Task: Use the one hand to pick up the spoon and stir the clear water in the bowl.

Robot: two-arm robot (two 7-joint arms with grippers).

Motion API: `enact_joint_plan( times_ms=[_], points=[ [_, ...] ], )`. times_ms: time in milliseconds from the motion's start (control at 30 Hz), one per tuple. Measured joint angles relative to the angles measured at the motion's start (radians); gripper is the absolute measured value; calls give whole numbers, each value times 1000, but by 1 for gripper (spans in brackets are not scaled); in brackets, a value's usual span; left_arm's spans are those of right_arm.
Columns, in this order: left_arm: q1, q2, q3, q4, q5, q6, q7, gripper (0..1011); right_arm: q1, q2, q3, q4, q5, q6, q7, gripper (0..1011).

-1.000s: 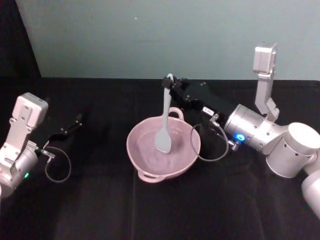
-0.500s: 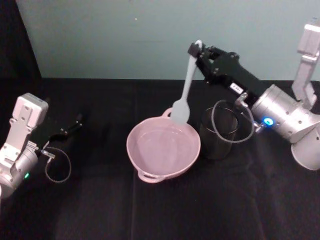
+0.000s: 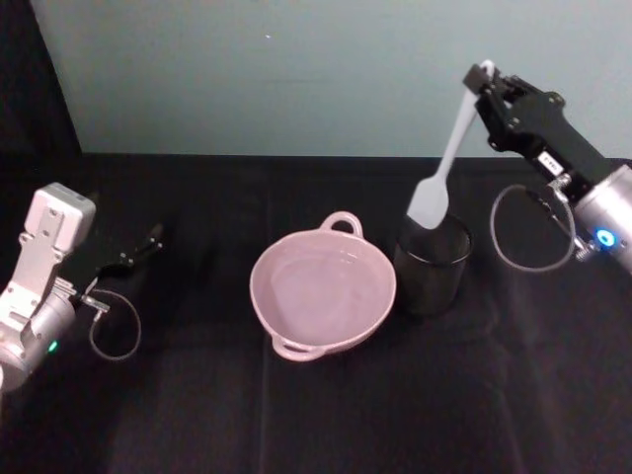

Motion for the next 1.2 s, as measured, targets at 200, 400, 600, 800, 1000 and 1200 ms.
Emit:
enact_joint_plan(
  times_ms=[200,400,600,800,1000,1200],
  points=[
    [0,0,0,0,0,0,0,1011,-10,-6,19,52,-4,-3,-11,109],
    [0,0,0,0,0,0,0,1011,7,-37,11,149,-14,-3,0,109],
    [0,0,0,0,0,0,0,1011,23,-62,-1,215,-17,3,18,109],
    [0,0,0,0,0,0,0,1011,33,-86,-6,266,-10,10,36,109],
    [0,0,0,0,0,0,0,1011,35,-106,1,298,21,25,47,109],
    [0,0,0,0,0,0,0,1011,32,-117,7,309,44,37,47,109]
  ],
)
